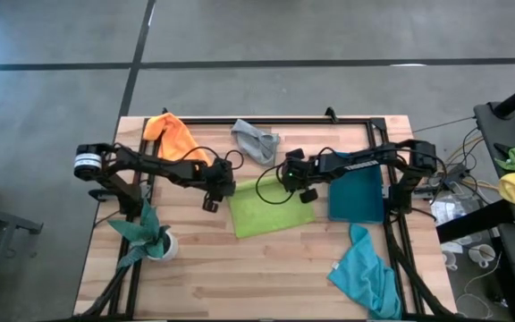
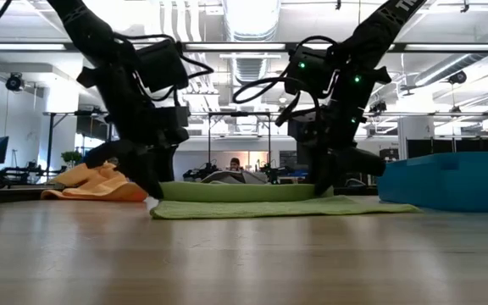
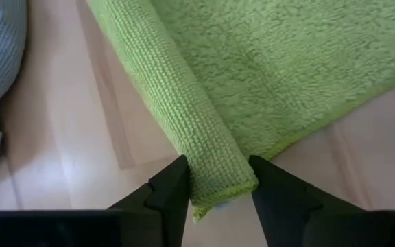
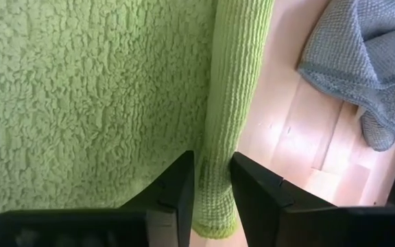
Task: Roll microfiber towels into tight, uniform cylinder then place into a basket
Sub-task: Roll the green towel
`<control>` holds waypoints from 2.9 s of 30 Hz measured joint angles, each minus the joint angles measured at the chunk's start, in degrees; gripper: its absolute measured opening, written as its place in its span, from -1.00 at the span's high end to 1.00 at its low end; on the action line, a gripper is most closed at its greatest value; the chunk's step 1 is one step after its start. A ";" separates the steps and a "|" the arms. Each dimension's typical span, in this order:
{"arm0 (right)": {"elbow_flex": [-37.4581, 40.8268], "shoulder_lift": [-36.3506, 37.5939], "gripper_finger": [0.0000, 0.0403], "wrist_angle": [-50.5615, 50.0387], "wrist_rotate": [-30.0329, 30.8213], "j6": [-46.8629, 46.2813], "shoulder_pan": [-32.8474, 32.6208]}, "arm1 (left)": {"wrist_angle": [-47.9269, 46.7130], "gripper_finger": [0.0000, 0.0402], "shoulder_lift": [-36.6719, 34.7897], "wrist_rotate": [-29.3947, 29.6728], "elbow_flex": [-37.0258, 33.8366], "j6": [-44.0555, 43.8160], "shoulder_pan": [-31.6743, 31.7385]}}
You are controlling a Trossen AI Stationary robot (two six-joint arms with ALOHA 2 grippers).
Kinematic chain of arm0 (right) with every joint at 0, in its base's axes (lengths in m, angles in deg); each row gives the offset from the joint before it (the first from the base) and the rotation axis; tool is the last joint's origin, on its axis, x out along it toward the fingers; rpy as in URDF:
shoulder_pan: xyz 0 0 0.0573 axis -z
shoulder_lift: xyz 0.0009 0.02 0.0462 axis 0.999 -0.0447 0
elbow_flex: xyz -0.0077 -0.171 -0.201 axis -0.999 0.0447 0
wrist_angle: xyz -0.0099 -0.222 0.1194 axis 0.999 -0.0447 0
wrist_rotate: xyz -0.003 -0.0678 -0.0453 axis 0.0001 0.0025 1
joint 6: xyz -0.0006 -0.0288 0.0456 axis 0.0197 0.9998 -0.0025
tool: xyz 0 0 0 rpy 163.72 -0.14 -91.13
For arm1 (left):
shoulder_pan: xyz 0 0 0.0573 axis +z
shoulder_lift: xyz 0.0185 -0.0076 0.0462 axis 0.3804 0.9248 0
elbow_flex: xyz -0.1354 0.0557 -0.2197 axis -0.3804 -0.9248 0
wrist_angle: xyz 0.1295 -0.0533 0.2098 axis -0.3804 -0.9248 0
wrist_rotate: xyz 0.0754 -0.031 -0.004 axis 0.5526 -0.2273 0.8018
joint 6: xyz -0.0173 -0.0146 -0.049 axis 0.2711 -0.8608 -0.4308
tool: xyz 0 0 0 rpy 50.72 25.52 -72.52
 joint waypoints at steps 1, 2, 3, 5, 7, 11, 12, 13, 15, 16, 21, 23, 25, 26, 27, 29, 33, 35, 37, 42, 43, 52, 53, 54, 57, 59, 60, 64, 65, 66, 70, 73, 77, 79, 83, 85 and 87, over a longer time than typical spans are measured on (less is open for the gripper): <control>0.00 0.12 0.54 -0.13 0.01 0.01 0.00 | -0.46 0.33 -0.20 -0.01 0.00 -0.02 -0.30; 0.00 0.35 0.53 -0.20 0.02 -0.01 0.00 | -0.81 0.33 -0.35 0.00 0.00 -0.04 -0.57; -0.02 0.55 0.53 -0.40 0.02 -0.01 0.00 | -1.22 0.33 -0.39 0.00 0.20 -0.06 -0.86; -0.04 1.00 0.52 -0.59 0.04 -0.01 0.00 | -1.70 0.33 -0.50 0.00 0.41 -0.10 -1.36; -0.04 1.60 0.52 -1.26 -0.03 -0.03 -0.04 | -1.79 0.33 -0.63 0.00 0.59 -0.14 -1.72; -0.09 2.44 0.54 -3.19 -1.49 -1.71 -0.25 | -1.75 0.33 -1.05 0.03 0.63 -1.07 -1.87; -0.09 2.58 0.55 -3.67 -2.70 -2.05 -0.26 | -1.71 0.33 -1.15 0.03 0.63 -1.47 -1.84; -0.09 2.67 0.56 -4.04 -4.03 -2.39 -0.26 | -2.07 0.33 -1.29 0.05 0.63 -1.53 -1.84; -0.09 2.69 0.56 -4.71 -6.63 -3.16 -0.26 | -2.13 0.33 -1.38 0.14 0.61 -1.53 -2.01; -0.09 2.69 0.56 -4.66 -7.47 -3.39 -0.26 | -2.07 0.33 -1.38 0.16 0.61 -1.53 -2.07; -0.07 2.67 0.54 -5.75 -8.31 -3.11 -0.28 | -2.16 0.33 -1.38 0.16 0.36 -1.51 -2.70; -0.81 2.67 0.54 -8.54 -8.27 -1.85 -0.28 | -2.13 0.33 -1.38 0.16 0.24 -1.50 -3.16; -2.26 2.96 0.55 -9.76 -8.11 -1.07 -0.28 | -2.06 0.33 -1.37 0.16 0.22 -1.50 -3.59; -3.00 3.39 0.56 -9.48 -8.11 -1.07 -0.21 | -2.06 0.33 -1.32 0.14 0.22 -1.50 -3.76; -3.75 3.75 0.57 -8.72 -8.11 -1.40 0.02 | -2.11 0.33 -1.29 0.14 0.22 -1.50 -3.98; -5.22 4.00 0.58 -6.85 -8.20 -1.91 0.93 | -2.08 0.33 -1.29 0.16 0.24 -1.50 -4.32; -6.01 3.29 0.61 -5.58 -7.82 -2.77 4.00 | -2.04 0.33 -1.29 0.16 0.28 -1.50 -4.85; -6.03 2.26 0.64 -5.62 -7.59 -3.11 5.12 | -2.05 0.33 -1.29 0.16 0.14 -1.49 -5.04; -6.01 0.95 0.67 -5.64 -7.66 -3.45 5.44 | -2.08 0.33 -1.25 0.16 0.11 -1.48 -5.24; -5.97 -1.45 0.78 -6.09 -9.26 -3.47 4.04 | -2.10 0.33 -1.25 0.15 0.11 -1.46 -5.63; -5.97 -1.79 0.81 -6.17 -9.59 -3.46 3.82 | -2.11 0.33 -1.25 0.16 0.11 -1.46 -5.76; -5.84 -4.60 0.95 -7.08 -9.61 -3.46 3.52 | -4.30 0.33 -2.79 0.16 0.61 -1.57 -6.30; -5.83 -4.66 0.95 -7.09 -9.56 -3.47 3.50 | -5.12 0.33 -3.18 0.16 0.58 -1.59 -6.30; -5.81 -4.71 0.95 -7.13 -9.58 -3.48 3.50 | -5.80 0.33 -3.60 0.18 0.55 -1.64 -6.30; -5.81 -4.76 0.95 -7.11 -9.60 -3.46 3.51 | -7.79 0.33 -5.25 0.19 0.48 -3.20 -6.30; -5.81 -4.76 0.95 -7.13 -9.60 -3.49 3.50 | -10.44 0.33 -6.58 0.42 0.42 -4.52 -6.30; -5.81 -4.78 0.95 -7.13 -9.60 -3.49 3.52 | -11.61 0.33 -7.42 0.76 0.42 -5.47 -6.30; -5.79 -4.79 0.96 -7.16 -9.60 -3.79 3.48 | -10.86 0.33 -12.29 3.20 0.05 -13.81 -6.01; -5.80 -4.79 0.96 -7.18 -9.60 -4.13 3.48 | -8.40 0.33 -13.39 3.20 -0.27 -17.17 -5.96; -5.79 -4.79 0.96 -7.18 -9.62 -4.51 3.48 | -5.19 0.33 -14.25 3.17 -0.66 -20.92 -5.92; -5.78 -4.60 0.96 -7.30 -9.60 -4.98 3.48 | 2.54 0.33 -13.66 2.96 -1.96 -27.86 -5.95; -5.73 -4.41 0.96 -7.60 -9.62 -4.94 3.48 | 5.49 0.33 -10.81 3.01 -3.55 -30.80 -5.96; -5.73 -4.39 0.96 -7.66 -9.67 -4.79 3.48 | 10.60 0.33 -6.34 3.19 -5.62 -31.54 -5.92; -5.71 -4.37 0.96 -7.64 -9.67 -4.99 3.48 | 10.94 0.33 -3.31 3.90 -5.68 -31.35 -5.74; -5.70 -4.35 0.96 -7.66 -9.73 -4.99 3.37 | 11.51 0.33 1.68 4.73 -5.45 -27.62 -5.71; -5.70 -4.35 0.96 -7.65 -9.74 -6.22 3.37 | 11.86 0.33 3.43 4.93 -5.36 -26.43 -5.73; -5.70 -4.30 0.96 -7.84 -9.73 -7.95 3.37 | 11.59 0.33 4.42 4.90 -5.38 -25.50 -5.73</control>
